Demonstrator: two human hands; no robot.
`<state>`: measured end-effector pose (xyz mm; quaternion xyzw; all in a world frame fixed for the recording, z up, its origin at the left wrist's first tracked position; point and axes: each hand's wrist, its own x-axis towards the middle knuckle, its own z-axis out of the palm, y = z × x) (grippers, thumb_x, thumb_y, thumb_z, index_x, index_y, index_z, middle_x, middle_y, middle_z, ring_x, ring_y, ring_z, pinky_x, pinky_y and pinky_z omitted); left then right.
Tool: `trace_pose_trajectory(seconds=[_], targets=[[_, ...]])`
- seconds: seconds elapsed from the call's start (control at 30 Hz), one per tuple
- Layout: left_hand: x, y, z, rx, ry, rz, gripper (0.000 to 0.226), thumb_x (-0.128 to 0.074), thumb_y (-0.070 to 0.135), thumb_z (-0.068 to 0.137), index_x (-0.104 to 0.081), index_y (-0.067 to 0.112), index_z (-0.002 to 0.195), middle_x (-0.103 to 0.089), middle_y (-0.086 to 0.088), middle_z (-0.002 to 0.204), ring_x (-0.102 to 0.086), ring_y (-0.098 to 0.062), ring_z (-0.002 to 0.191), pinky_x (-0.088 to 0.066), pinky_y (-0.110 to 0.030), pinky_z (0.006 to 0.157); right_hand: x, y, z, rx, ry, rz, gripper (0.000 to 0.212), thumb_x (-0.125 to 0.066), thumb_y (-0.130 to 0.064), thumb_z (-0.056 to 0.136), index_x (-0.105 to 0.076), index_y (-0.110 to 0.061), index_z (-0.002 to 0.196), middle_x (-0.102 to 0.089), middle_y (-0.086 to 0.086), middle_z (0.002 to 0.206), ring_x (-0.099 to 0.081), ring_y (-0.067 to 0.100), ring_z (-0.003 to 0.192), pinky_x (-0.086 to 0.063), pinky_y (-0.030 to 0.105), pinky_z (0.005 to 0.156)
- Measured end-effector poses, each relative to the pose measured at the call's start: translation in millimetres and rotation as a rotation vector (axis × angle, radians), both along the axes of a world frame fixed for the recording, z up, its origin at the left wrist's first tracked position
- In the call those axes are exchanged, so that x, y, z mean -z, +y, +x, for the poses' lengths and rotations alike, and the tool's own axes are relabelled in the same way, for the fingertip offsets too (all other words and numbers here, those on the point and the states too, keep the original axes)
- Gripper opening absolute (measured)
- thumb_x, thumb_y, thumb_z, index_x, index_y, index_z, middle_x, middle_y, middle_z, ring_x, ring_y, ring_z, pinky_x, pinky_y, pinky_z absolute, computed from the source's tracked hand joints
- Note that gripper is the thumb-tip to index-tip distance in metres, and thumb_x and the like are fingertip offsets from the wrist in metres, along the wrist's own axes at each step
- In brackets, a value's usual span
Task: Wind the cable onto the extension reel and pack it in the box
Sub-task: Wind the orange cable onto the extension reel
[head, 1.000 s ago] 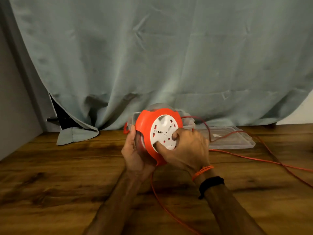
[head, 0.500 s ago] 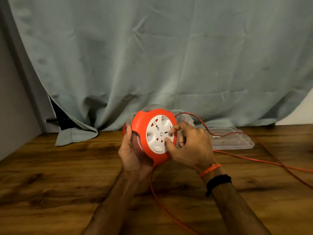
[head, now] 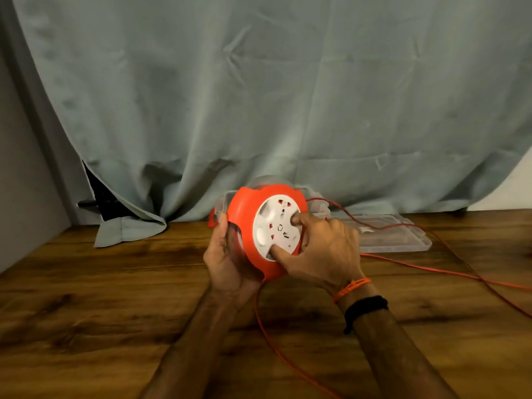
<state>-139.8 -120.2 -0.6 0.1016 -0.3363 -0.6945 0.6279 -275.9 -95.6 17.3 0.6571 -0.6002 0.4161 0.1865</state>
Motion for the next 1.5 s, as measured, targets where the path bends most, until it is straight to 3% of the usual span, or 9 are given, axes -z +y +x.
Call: trace_pose_trajectory(seconds=[0.07,0.17,0.4,0.57,0.7,1.0,1.17,1.27,1.5], targets=[[-0.7,0.5,-1.4,-0.023,0.003,0.004,0.062,-0.043,0.055,0.087,-0.07,0.012,0.123,-0.068,-0.019,0.127,-0.065,-0.035,0.117,-0.055,-0.048,0.093,-0.3,1.7,14.0,0.011,-0.168,0.039,0.059,-0.057,-0.075,0.056,-0.066,-0.02,0.073,-0.069,0.0,0.071,-0.065,0.025,0.074,-0.048,0.032,0.067],[0.7,1.7,-3.6,-0.072,-0.009,0.003,0.067,-0.047,0.054,0.086,-0.062,0.006,0.131,-0.062,-0.024,0.134,-0.057,-0.041,0.126,-0.041,-0.057,0.109,-2.8,2.9,27.7,-0.029,-0.378,0.113,0.068,-0.044,-0.082,0.057,-0.048,-0.016,0.045,-0.059,-0.003,0.052,-0.064,0.018,0.059,-0.047,0.03,0.05],[-0.7,4.5,-2.1,-0.04,-0.018,0.046,0.064,-0.038,0.056,0.094,-0.067,0.01,0.127,-0.066,-0.021,0.129,-0.063,-0.039,0.119,-0.048,-0.054,0.101,-0.6,0.4,19.0,-0.095,-0.364,0.129,0.074,-0.05,-0.084,0.063,-0.059,-0.012,0.047,-0.062,-0.003,0.049,-0.063,0.009,0.056,-0.051,0.03,0.051],[-4.8,8.1,1.0,-0.077,-0.027,0.047,0.07,-0.042,0.059,0.089,-0.055,0.012,0.14,-0.062,-0.021,0.135,-0.059,-0.041,0.124,-0.043,-0.058,0.105,-9.6,-1.0,-6.2,-0.212,-0.204,0.079,0.038,-0.065,-0.061,0.067,-0.063,-0.029,0.087,-0.043,-0.019,0.049,-0.058,0.009,0.057,-0.054,0.031,0.061],[-5.1,8.7,1.7,-0.07,-0.022,0.057,0.073,-0.044,0.061,0.089,-0.05,0.013,0.144,-0.057,-0.022,0.141,-0.053,-0.043,0.13,-0.034,-0.064,0.111,-7.7,0.2,-10.0,-0.221,0.009,0.118,0.058,-0.055,-0.054,0.07,-0.05,-0.036,0.124,-0.038,-0.018,0.057,-0.062,0.022,0.069,-0.054,0.04,0.072],[0.9,2.8,2.2,0.053,-0.01,0.035,0.076,-0.045,0.063,0.086,-0.056,0.01,0.139,-0.055,-0.024,0.142,-0.05,-0.045,0.132,-0.026,-0.068,0.114,-8.8,6.6,-9.1,-0.147,0.114,0.097,0.066,-0.068,-0.052,0.074,-0.051,-0.029,0.133,-0.07,0.004,0.097,-0.063,0.03,0.095,-0.045,0.041,0.086],[-0.8,5.0,-0.6,0.007,0.011,-0.003,0.063,-0.044,0.057,0.086,-0.072,0.011,0.119,-0.066,-0.022,0.128,-0.06,-0.041,0.123,-0.041,-0.058,0.108,-2.1,5.6,11.5,0.003,-0.142,0.08,0.064,-0.053,-0.079,0.055,-0.068,-0.024,0.085,-0.07,-0.002,0.082,-0.064,0.022,0.085,-0.046,0.032,0.076],[0.4,4.3,-2.1,-0.045,-0.012,-0.002,0.062,-0.046,0.056,0.085,-0.073,0.011,0.118,-0.066,-0.023,0.128,-0.058,-0.042,0.125,-0.038,-0.059,0.11,-0.3,0.7,25.2,-0.024,-0.356,0.143,0.071,-0.045,-0.083,0.056,-0.056,-0.013,0.051,-0.063,-0.001,0.057,-0.064,0.02,0.064,-0.054,0.038,0.059],[-3.2,9.0,-2.0,-0.056,-0.044,0.037,0.058,-0.039,0.055,0.092,-0.081,0.015,0.101,-0.075,-0.018,0.112,-0.072,-0.033,0.103,-0.054,-0.053,0.095,2.0,0.2,22.1,-0.092,-0.37,0.138,0.074,-0.047,-0.086,0.061,-0.057,-0.014,0.045,-0.061,-0.005,0.049,-0.063,0.01,0.056,-0.051,0.03,0.051]])
